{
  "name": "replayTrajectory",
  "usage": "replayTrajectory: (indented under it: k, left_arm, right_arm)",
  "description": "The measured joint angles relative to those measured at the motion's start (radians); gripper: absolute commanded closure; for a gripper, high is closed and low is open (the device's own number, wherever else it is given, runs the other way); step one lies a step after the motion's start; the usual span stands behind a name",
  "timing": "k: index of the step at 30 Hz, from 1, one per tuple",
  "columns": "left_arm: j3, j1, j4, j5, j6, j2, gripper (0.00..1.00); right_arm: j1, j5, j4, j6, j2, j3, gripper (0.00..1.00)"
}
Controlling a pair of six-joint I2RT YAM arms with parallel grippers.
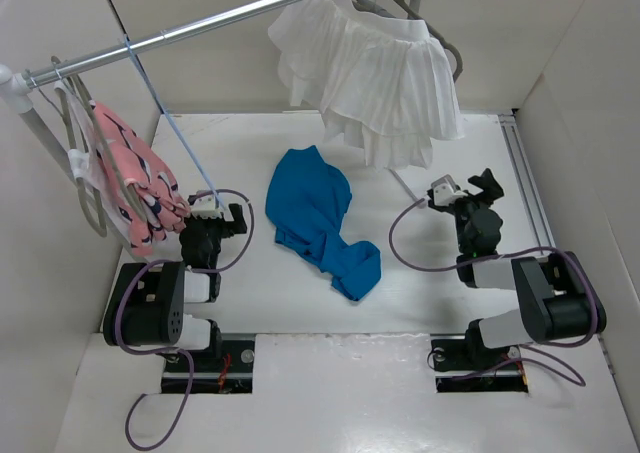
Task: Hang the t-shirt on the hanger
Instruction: Grab a hanger with the right arm
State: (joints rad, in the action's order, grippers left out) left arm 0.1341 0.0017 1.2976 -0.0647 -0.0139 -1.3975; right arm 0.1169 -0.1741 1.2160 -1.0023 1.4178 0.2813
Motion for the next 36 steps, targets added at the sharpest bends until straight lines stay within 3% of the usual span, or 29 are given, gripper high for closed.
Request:
replayTrajectory:
  k: [4,12,18,22,26,30,34,35,36]
  left_arm:
    - [0.000,-0.009,0.000,0.013,-0.003,0.000,0.00]
    - [-0.080,-0.036,-0.009,-0.093,-0.069,0.060,0.00]
    - [-0.089,-0.128,-0.031,-0.313,-0.304,0.312,0.00]
    - [-0.085,-0.201,-0.287,-0.468,-0.589,0.603,0.00]
    - [-0.084,-0.263,-0.584,-0.517,-0.780,0.740,0.00]
    - [-0.035,-0.307,-0.863,-0.505,-0.844,0.831,0.00]
    - [0.101,-0.324,-1.058,-0.492,-0.851,0.864,0.00]
    - [0.132,-0.329,-1.090,-0.491,-0.858,0.861,0.11]
    - [0.158,-0.338,-1.117,-0.492,-0.864,0.850,0.14]
  right_arm:
    - [0.004,0.018,-0.100,-0.006,-0.037,0.026,0.00]
    - [0.067,0.075,-0.621,0.000,-0.153,0.370,0.00]
    - [0.222,0.085,-0.884,0.000,-0.201,0.399,0.00]
    - [0.378,0.042,-1.010,-0.010,-0.227,0.397,0.00]
    - [0.585,-0.013,-1.085,-0.044,-0.268,0.396,0.00]
    - [0.729,-0.087,-1.210,-0.064,-0.275,0.430,0.00]
    - [0.755,-0.133,-1.300,-0.022,-0.288,0.541,0.00]
    - [0.754,-0.124,-1.302,-0.009,-0.298,0.571,0.00]
    - [0.754,-0.109,-1.302,-0.002,-0.309,0.596,0.00]
